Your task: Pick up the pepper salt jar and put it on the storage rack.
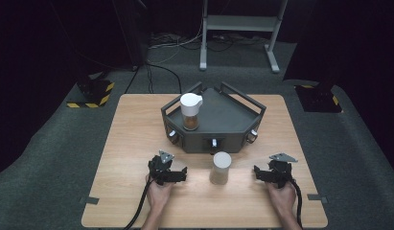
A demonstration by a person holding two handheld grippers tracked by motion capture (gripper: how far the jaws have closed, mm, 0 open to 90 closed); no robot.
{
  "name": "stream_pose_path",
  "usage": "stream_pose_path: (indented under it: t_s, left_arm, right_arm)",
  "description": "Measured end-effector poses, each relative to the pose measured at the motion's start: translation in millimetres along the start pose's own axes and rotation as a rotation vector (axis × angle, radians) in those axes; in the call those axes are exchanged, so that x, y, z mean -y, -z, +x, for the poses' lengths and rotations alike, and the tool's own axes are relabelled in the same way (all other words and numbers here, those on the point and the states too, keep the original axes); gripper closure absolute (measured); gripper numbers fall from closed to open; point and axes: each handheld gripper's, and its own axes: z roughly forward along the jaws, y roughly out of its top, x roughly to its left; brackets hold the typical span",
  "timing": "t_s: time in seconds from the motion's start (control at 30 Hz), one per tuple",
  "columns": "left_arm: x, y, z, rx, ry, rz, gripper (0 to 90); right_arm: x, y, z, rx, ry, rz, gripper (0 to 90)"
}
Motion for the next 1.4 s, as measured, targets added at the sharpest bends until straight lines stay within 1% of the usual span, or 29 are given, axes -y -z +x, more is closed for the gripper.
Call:
stream_pose_path:
  t_s: [0.03,0.13,0.23,0.3,0.43,0.53,0.57,1.4]
  left_arm:
    - [-0.6,-0.2,-0.1,-0.001,-0.001,0.006,0.5]
    - [-0.4,0.0,-1.4,-0.007,-0.010,0.005,0.5]
    - [-1.7,-0.6,-1.5,-0.011,-0.009,0.014,0.5]
    - [-2.5,-0.7,-2.7,-0.020,-0.014,0.020,0.5]
    - [-3.8,-1.3,-5.9,-0.033,-0.033,0.030,0.4]
    - [-5.6,-2.4,-10.7,-0.051,-0.060,0.042,0.4]
    - [-5.8,-2.5,-10.9,-0.051,-0.067,0.043,0.2]
    - [-5.4,-2.4,-10.0,-0.046,-0.071,0.042,0.2]
  right_arm:
    - [0.0,0.0,0.0,0.000,0.000,0.000,10.0]
    - [0.0,0.0,0.0,0.000,0.000,0.000,10.0]
    - [0.0,0.0,0.0,0.000,0.000,0.000,9.9]
    - [0.0,0.0,0.1,0.000,0.000,0.000,9.9]
    - [-0.1,-0.1,0.2,0.001,0.000,0.000,9.8]
    - [-0.1,-0.1,0.3,0.001,0.000,0.000,9.8]
    - [-0.1,-0.1,0.3,0.001,-0.001,0.000,9.8]
    - [-0.3,-0.2,0.8,0.003,-0.002,0.001,9.7]
